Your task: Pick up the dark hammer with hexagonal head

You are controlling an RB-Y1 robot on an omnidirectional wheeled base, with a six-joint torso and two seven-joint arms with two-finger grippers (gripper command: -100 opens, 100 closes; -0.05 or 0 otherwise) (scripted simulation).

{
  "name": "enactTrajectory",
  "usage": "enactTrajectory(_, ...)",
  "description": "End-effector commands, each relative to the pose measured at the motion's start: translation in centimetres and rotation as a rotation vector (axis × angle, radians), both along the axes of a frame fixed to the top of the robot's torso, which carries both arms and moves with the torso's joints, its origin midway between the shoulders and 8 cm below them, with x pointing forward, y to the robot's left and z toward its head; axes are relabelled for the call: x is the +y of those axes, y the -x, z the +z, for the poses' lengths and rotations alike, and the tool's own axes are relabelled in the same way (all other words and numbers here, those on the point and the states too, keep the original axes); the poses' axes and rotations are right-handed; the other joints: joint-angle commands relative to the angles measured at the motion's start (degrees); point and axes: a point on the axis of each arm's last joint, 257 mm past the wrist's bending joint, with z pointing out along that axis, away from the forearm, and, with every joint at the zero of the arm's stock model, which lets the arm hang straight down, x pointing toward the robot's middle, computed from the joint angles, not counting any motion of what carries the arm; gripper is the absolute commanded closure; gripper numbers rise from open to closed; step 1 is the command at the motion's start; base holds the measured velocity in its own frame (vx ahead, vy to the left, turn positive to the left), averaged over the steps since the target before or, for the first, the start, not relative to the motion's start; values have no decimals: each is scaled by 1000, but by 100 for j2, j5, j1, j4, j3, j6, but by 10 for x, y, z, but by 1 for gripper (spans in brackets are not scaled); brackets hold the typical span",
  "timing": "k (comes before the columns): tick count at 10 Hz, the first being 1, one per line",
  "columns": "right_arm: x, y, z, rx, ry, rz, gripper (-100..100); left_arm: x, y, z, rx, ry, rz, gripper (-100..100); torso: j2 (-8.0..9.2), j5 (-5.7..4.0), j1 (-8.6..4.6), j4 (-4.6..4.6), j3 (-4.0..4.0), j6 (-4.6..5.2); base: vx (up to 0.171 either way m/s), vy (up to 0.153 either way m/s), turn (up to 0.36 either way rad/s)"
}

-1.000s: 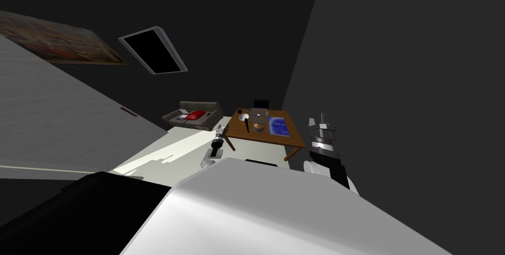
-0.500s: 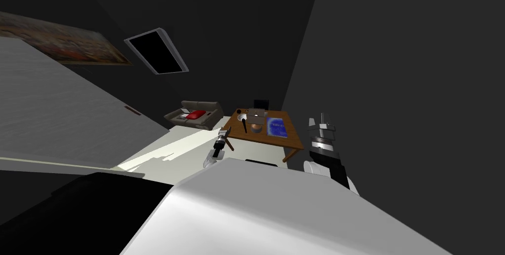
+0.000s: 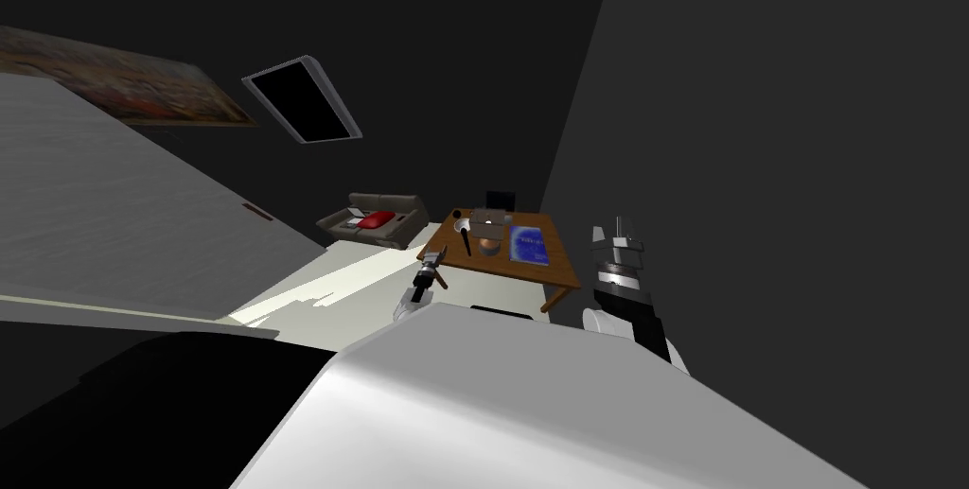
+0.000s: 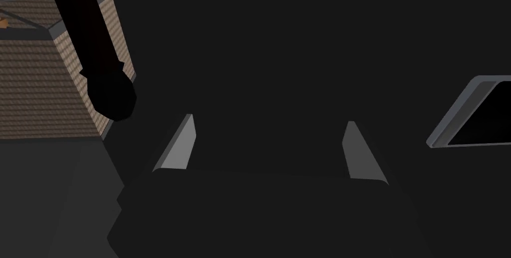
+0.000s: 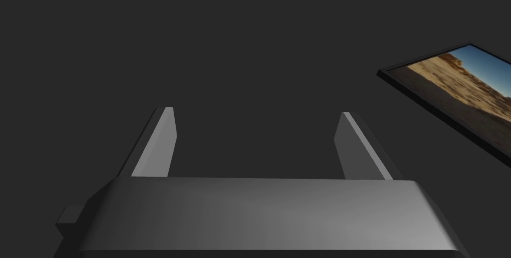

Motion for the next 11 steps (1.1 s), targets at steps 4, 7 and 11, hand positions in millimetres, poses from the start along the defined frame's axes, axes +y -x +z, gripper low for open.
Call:
enactTrajectory(4, 0, 0, 0, 0, 0, 0, 0, -24, -3, -32, 72, -39, -35, -100, -7, -2, -4, -1, -4, 0, 43, -67, 14)
enactTrajectory(7, 0, 0, 0, 0, 0, 0, 0, -54, -6, -58, 125, -51, -77, -100, -7, -2, -7, -1, -4, 0, 56, -72, 7)
enactTrajectory(11, 0, 0, 0, 0, 0, 0, 0, -78, -11, -68, 141, -42, -100, 0, -17, 0, 9, -5, -11, -1, 80, -38, 1)
